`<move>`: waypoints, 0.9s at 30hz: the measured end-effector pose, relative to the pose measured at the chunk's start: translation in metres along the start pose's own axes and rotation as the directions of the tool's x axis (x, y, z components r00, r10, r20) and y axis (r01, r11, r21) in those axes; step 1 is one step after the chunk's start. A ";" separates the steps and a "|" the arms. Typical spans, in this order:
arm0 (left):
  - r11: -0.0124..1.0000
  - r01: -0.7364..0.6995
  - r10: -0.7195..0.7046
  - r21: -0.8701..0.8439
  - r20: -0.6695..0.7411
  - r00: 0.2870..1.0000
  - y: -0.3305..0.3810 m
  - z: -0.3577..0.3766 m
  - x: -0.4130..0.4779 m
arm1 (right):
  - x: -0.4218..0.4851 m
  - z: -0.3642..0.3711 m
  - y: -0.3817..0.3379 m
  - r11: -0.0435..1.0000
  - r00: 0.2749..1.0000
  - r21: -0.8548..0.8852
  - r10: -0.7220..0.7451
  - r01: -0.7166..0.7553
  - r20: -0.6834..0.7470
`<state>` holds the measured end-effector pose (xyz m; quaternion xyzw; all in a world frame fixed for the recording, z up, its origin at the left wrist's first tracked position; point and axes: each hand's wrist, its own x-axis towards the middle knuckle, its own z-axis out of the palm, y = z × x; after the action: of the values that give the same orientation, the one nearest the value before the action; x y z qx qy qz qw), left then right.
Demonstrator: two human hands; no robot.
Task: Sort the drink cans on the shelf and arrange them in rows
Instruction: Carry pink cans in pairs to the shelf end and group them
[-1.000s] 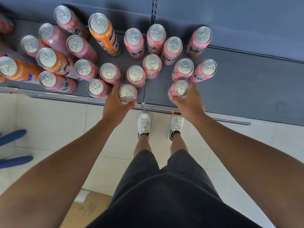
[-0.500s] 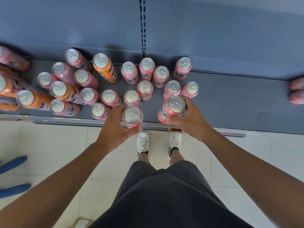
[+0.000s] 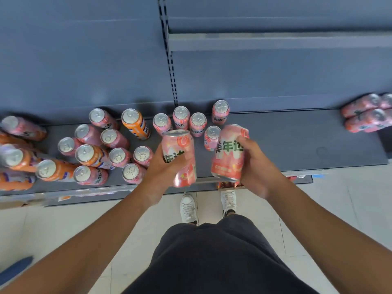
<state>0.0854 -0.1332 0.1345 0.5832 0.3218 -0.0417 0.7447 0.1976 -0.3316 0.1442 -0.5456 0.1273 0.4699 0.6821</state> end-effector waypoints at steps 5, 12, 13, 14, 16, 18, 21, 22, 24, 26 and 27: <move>0.999 0.031 -0.032 0.011 0.163 0.986 0.012 0.006 -0.004 | -0.025 0.011 0.001 0.997 0.993 0.035 -0.063 0.066 -0.099; 0.994 -0.063 0.044 0.084 0.211 0.976 0.029 0.039 -0.009 | -0.056 0.000 -0.008 0.984 0.972 0.001 -0.174 0.177 -0.157; 0.991 -0.084 0.061 0.100 0.216 0.974 0.033 0.046 -0.009 | -0.060 -0.004 -0.010 0.981 0.967 -0.002 -0.194 0.196 -0.163; 0.988 -0.106 0.079 0.115 0.220 0.972 0.037 0.054 -0.009 | -0.065 -0.009 -0.013 0.976 0.962 -0.003 -0.213 0.216 -0.170; 0.981 -0.134 0.102 0.142 0.215 0.971 0.046 0.071 -0.007 | -0.074 -0.021 -0.020 0.968 0.952 -0.012 -0.247 0.249 -0.179; 0.971 -0.177 0.138 0.162 0.226 0.964 0.054 0.091 -0.005 | -0.082 -0.035 -0.026 0.958 0.939 -0.028 -0.286 0.286 -0.188; 0.955 -0.227 0.168 0.193 0.279 0.946 0.061 0.126 -0.007 | -0.097 -0.064 -0.033 0.934 0.914 -0.091 -0.357 0.345 -0.193; 0.945 -0.247 0.176 0.214 0.304 0.936 0.061 0.140 -0.009 | -0.103 -0.075 -0.036 0.927 0.907 -0.119 -0.374 0.356 -0.196; 0.926 -0.281 0.186 0.253 0.344 0.920 0.059 0.172 -0.014 | -0.118 -0.101 -0.041 0.910 0.892 -0.166 -0.407 0.379 -0.196; 0.912 -0.305 0.195 0.275 0.364 0.911 0.053 0.206 -0.018 | -0.134 -0.131 -0.045 0.895 0.877 -0.190 -0.437 0.403 -0.198; 0.909 -0.316 0.202 0.273 0.376 0.904 0.049 0.224 -0.021 | -0.144 -0.147 -0.047 0.890 0.869 -0.193 -0.449 0.413 -0.210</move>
<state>0.1866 -0.3251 0.2118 0.7206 0.0957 -0.0934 0.6803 0.2088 -0.5289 0.2175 -0.6618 0.0529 0.2414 0.7078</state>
